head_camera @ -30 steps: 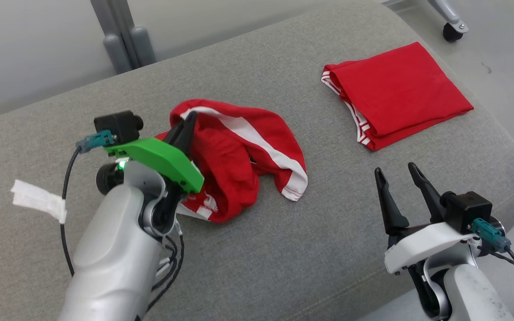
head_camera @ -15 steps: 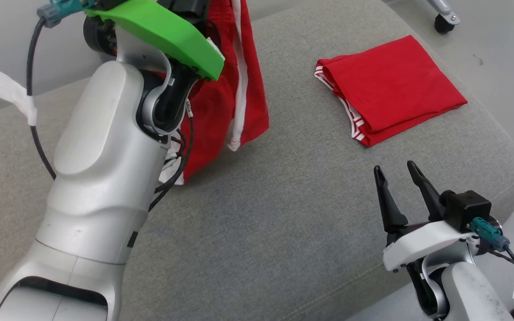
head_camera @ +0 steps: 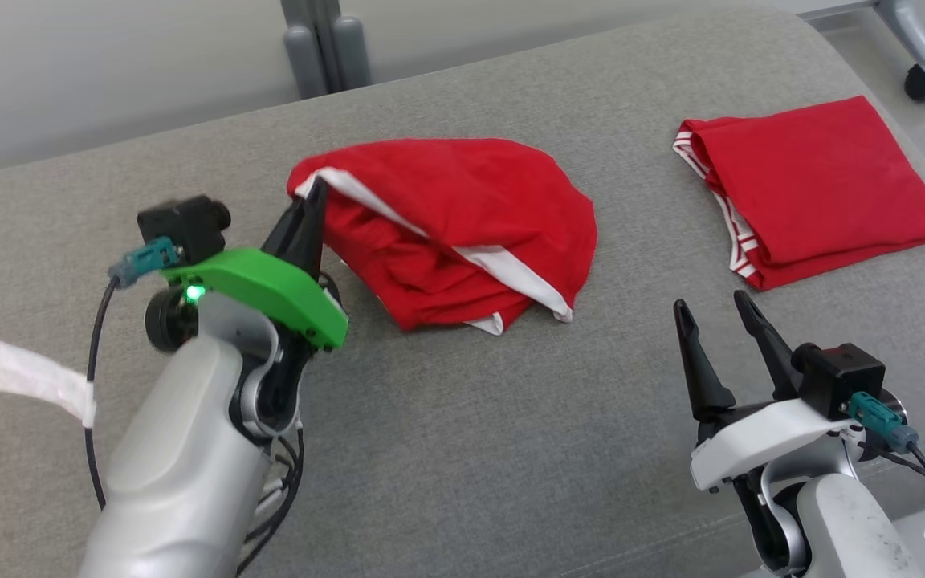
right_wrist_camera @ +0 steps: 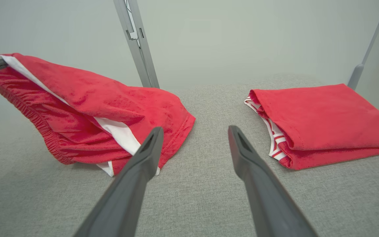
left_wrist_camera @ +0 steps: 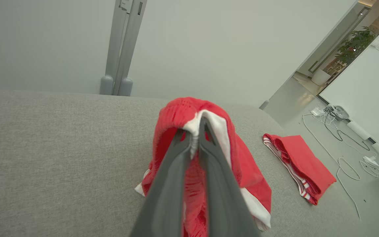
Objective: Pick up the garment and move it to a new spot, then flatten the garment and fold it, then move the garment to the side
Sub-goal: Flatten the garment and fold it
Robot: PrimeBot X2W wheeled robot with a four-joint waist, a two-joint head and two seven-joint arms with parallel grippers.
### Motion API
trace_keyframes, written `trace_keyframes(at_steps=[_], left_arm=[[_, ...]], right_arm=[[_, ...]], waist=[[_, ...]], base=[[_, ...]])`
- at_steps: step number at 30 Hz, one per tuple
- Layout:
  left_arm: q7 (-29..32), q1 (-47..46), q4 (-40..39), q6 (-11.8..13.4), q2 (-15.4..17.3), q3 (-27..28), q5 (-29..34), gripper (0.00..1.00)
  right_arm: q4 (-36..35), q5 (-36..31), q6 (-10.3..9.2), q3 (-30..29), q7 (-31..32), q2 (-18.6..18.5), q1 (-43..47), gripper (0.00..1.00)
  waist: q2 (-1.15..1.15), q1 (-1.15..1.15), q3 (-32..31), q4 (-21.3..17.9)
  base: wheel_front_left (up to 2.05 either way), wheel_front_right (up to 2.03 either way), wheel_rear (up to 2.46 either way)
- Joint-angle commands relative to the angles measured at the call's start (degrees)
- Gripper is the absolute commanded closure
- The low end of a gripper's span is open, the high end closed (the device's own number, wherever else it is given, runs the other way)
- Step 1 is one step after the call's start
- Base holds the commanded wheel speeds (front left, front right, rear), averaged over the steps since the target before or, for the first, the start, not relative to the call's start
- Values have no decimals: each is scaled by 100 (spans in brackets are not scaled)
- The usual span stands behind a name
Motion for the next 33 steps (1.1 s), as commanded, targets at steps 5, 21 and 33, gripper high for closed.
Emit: trace_keyframes(at_steps=[5, 21, 33], left_arm=[[0, 874, -18, 116, 95, 86, -247, 100], [-66, 2599, -1068, 221, 514, -501, 149, 100], [-797, 2852, -839, 267, 570, -559, 493, 0]], right_arm=[[-64, -49, -9, -2, 72, -21, 67, 0], [-119, -37, -9, 16, 171, -80, 171, 0], [-160, -26, -9, -76, 219, -138, 263, 0]], waist=[[0, 0, -67, 614], [0, 0, -233, 895], [0, 0, -405, 817]], base=[[0, 0, 0], [0, 0, 0], [0, 0, 0]])
